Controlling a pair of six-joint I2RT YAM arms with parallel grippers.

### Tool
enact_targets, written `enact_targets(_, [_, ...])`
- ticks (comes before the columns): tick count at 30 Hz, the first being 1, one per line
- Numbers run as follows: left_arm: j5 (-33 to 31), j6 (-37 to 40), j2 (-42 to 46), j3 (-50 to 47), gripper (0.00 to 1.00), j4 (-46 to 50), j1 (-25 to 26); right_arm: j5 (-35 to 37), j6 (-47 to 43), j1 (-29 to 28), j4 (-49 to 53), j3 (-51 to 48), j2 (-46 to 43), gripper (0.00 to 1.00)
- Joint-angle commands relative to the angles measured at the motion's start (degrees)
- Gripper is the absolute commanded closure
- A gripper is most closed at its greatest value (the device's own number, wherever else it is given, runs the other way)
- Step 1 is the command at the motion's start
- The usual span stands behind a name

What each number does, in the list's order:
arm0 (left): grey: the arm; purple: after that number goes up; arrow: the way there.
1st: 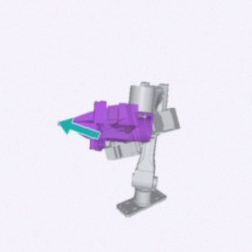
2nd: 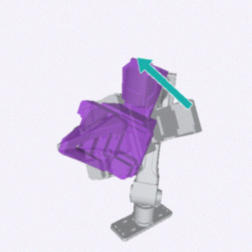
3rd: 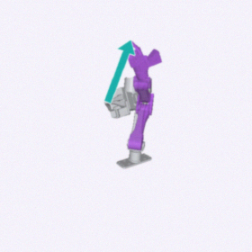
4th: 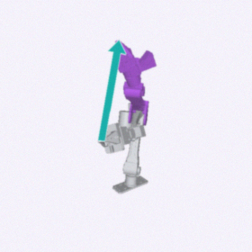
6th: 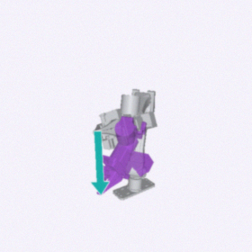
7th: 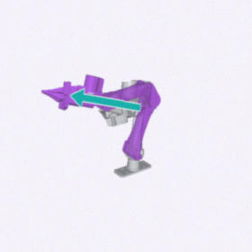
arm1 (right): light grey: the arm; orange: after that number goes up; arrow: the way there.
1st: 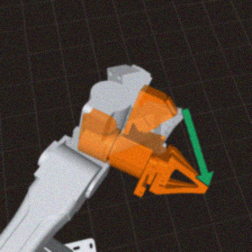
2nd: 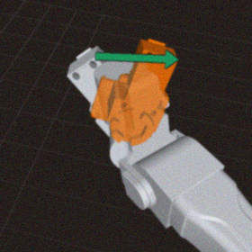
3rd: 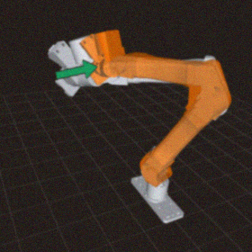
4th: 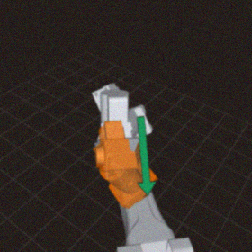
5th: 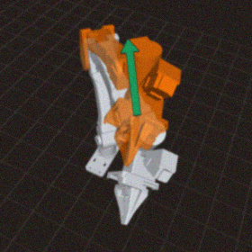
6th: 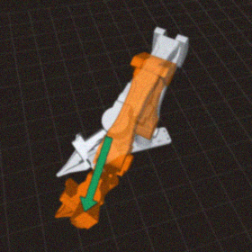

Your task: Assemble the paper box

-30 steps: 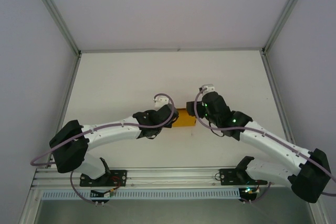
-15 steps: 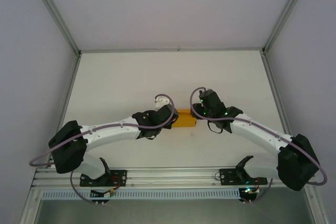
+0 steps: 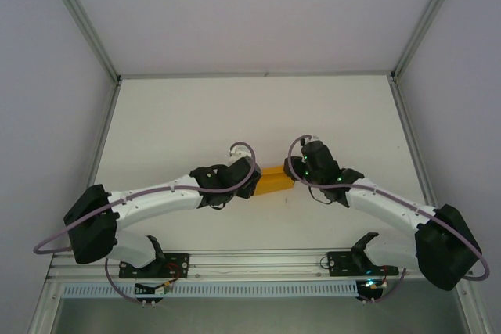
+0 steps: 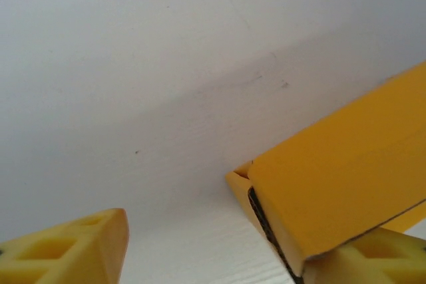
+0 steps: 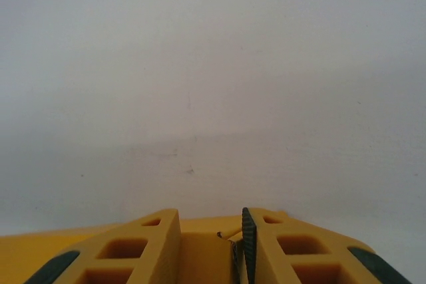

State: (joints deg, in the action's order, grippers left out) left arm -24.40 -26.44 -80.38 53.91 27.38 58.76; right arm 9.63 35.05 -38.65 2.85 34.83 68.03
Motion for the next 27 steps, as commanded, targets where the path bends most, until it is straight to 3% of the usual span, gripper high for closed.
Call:
enact_targets(1, [5.7,2.3,0.4,0.7,0.15,5.1,0.9,-0.5,-0.6,-1.5,2.9,-5.4,2.0,0.71])
enact_targets(5, [6.7,3.8,0.3,1.8,0.0,6.7,0.8,2.4,-1.7,-3.0,0.2,-7.6,2.9,0.73])
enact_targets(12, [14.2,6.8,0.1,3.1,0.0,4.3,0.8,7.0,-1.5,-5.4,-0.6,-8.0,5.9,0.74])
enact_targets(19, [17.8,8.1,0.5,5.2,0.0,1.7,0.8,8.8,-0.7,-6.9,-2.0,-9.9,5.0,0.76])
enact_targets(24, [11.1,0.7,2.5,5.3,0.0,4.4,-0.8,9.9,-0.2,-7.1,-2.1,-10.6,4.8,0.76])
enact_targets(27, [12.9,-1.9,4.9,2.5,0.0,3.0,-4.6,10.0,-0.5,-7.1,-2.2,-10.5,4.9,0.76])
